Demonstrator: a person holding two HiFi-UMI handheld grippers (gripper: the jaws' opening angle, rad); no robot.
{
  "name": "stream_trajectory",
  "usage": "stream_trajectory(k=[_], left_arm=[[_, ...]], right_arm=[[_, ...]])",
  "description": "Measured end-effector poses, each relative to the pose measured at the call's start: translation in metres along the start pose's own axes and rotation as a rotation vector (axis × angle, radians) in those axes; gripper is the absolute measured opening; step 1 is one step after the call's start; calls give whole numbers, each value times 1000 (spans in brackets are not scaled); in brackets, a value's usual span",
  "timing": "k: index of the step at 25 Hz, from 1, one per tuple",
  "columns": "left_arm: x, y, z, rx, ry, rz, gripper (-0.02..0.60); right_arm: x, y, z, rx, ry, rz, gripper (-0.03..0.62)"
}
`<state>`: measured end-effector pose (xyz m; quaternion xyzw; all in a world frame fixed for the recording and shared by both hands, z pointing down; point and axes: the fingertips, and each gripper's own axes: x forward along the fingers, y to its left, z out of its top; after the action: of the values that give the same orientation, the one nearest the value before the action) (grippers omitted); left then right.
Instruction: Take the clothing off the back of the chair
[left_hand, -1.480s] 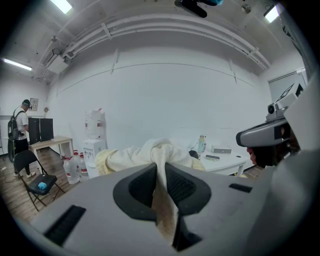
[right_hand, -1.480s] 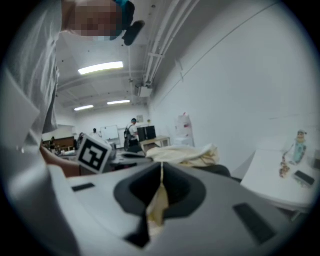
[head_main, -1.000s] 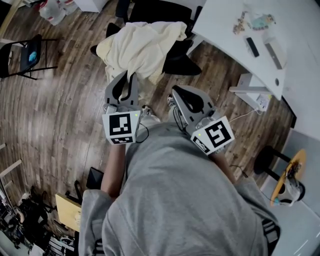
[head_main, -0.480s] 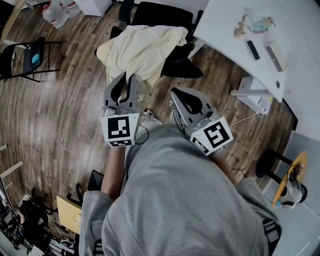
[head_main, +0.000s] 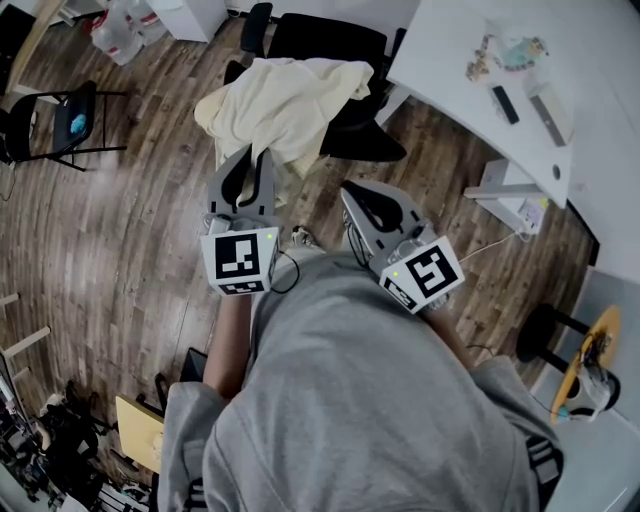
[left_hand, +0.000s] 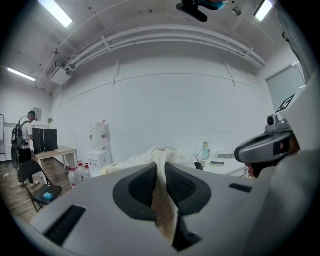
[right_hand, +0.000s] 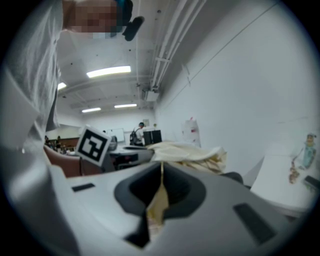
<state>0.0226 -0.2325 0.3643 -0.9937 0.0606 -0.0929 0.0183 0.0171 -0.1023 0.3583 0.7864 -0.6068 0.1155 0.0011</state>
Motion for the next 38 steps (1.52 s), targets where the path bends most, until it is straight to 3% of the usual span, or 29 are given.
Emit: stream_trajectory(k=[27,38], left_arm=[[-23,6,33,15,-80,58,72],[-30,10,37,0,-66,121,72]], right_arm=[[-5,9,-2,-4,-17,38,35],[5,7,2,-5,-14,108,35]])
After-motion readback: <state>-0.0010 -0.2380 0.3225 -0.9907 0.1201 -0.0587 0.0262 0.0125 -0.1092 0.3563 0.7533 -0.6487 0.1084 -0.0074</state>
